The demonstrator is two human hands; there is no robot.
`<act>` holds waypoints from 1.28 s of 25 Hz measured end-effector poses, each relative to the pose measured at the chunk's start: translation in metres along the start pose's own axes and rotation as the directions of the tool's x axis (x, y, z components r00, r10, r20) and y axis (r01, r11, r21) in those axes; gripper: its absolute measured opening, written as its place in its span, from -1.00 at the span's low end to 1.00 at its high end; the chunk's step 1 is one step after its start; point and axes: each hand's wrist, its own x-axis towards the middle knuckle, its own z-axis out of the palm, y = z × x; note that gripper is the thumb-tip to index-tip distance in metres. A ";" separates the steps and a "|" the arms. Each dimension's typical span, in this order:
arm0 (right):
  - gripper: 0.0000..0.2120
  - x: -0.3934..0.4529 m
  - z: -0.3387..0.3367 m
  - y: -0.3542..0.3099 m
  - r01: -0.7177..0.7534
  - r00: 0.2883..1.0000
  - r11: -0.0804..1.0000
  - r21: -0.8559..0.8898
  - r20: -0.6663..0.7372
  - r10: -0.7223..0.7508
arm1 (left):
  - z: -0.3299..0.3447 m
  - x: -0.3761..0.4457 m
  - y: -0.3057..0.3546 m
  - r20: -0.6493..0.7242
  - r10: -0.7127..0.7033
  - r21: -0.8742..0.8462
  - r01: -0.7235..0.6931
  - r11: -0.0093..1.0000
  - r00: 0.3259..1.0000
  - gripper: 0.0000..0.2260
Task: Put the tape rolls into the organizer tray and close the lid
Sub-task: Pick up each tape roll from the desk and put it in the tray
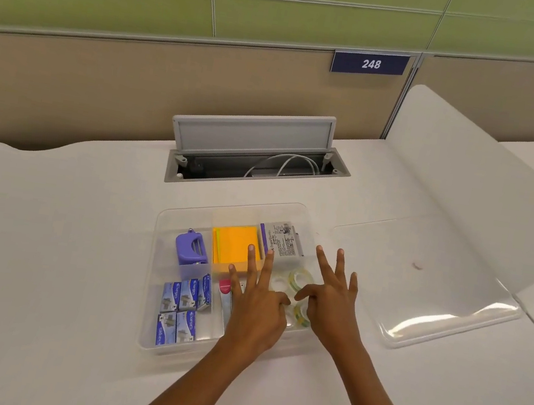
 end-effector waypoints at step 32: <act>-0.71 -0.007 -0.017 0.002 -0.049 0.963 0.925 0.376 -0.228 0.144 | 0.001 -0.003 -0.008 -0.027 0.027 -0.036 -0.028 0.999 0.999 -0.70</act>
